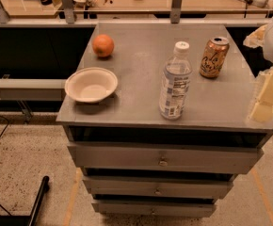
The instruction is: Move orange can near blue plastic bottle
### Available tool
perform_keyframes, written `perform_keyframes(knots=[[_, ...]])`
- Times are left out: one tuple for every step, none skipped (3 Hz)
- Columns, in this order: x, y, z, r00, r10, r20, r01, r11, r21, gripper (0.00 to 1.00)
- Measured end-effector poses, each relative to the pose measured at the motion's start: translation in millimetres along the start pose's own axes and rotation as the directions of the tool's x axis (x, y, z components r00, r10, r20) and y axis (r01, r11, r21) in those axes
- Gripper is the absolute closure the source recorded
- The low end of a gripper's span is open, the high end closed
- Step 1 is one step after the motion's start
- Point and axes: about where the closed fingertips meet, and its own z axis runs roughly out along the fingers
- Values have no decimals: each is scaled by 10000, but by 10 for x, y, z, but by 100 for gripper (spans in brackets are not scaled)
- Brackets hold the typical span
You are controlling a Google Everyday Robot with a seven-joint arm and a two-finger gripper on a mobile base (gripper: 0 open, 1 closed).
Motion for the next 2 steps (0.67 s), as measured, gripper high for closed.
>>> perform_keyframes(knots=[[0,0,0,10000,0,0,0,10000,0,0],[-5,-57,-6,9999,139,81,-142,9993,340,0]])
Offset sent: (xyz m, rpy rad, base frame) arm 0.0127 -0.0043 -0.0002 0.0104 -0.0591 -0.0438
